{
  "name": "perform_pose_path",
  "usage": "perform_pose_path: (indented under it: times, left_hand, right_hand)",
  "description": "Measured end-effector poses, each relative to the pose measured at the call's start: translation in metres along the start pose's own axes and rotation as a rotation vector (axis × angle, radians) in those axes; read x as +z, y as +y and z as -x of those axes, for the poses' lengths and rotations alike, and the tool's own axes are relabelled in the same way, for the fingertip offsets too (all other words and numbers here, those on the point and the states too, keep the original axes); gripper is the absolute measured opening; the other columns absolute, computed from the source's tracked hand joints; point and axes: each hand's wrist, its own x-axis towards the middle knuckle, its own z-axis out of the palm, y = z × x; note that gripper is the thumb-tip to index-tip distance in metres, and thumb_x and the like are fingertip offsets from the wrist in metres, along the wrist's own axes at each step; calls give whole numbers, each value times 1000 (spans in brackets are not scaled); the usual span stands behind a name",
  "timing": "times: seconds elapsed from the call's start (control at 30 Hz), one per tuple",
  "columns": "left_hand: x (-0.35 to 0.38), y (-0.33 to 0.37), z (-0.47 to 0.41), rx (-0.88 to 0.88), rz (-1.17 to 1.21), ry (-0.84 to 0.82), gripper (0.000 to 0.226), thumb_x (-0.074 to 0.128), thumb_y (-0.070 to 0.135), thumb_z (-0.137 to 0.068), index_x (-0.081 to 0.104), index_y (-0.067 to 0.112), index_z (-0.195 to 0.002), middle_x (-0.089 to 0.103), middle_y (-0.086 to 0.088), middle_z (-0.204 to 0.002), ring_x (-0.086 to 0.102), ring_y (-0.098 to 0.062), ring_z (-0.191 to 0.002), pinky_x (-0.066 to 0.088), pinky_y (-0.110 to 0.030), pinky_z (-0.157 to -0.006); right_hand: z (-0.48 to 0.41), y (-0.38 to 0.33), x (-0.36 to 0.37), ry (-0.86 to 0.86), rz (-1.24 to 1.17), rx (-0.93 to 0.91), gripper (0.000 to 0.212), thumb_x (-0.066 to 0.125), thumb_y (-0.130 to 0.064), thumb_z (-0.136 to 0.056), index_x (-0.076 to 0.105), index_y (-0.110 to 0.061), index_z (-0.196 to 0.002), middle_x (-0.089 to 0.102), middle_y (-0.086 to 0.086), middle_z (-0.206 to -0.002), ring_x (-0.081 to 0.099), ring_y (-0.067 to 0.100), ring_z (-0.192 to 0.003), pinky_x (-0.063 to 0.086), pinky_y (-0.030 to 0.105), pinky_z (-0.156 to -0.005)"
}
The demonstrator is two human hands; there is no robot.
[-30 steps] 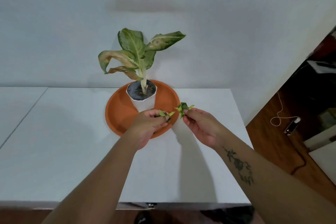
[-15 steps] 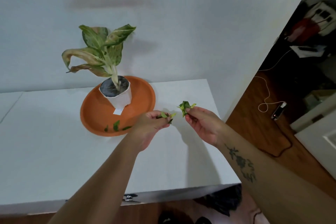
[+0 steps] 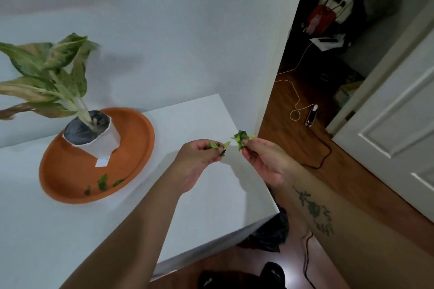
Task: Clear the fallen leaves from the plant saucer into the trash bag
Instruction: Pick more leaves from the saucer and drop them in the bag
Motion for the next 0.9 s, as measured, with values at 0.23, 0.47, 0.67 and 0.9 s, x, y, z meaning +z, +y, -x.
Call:
perform_pose_path:
  times: [0.23, 0.47, 0.67, 0.9]
  left_hand:
    - [54, -11, -13, -37, -27, -1, 10, 72, -1, -83, 73, -3, -93, 71, -13, -96, 67, -16, -84, 54, -19, -74]
    - [115, -27, -28, -26, -30, 94, 12, 73, 2, -83, 73, -2, -93, 71, -7, -89, 66, -17, -87, 56, -24, -81]
    - [172, -52, -38, -25, 13, 166, 14, 72, 2, -84, 73, -2, -97, 73, -9, -95, 68, -14, -88, 56, -28, -89]
    - [210, -85, -50, -53, 38, 217, 10, 69, -1, -85, 75, 7, -86, 74, -11, -95, 70, -15, -86, 57, -25, -83]
  right_hand:
    - [1, -34, -46, 30, 11, -14, 4, 62, 2, -88, 66, 2, -88, 67, 9, -79, 63, 9, -64, 57, 15, -61]
    - [-5, -74, -98, -17, 41, 47, 6, 60, 1, -90, 64, 4, -88, 63, 11, -79, 62, 8, -57, 56, 13, -56]
    - [-17, -104, -150, -32, 95, 114, 6, 60, 1, -89, 64, 2, -85, 63, 9, -74, 62, 8, -56, 55, 13, -57]
    - [-28, -104, -188, -20, 57, 175, 6, 59, 3, -89, 63, 3, -86, 65, 9, -75, 65, 8, -57, 56, 13, -57]
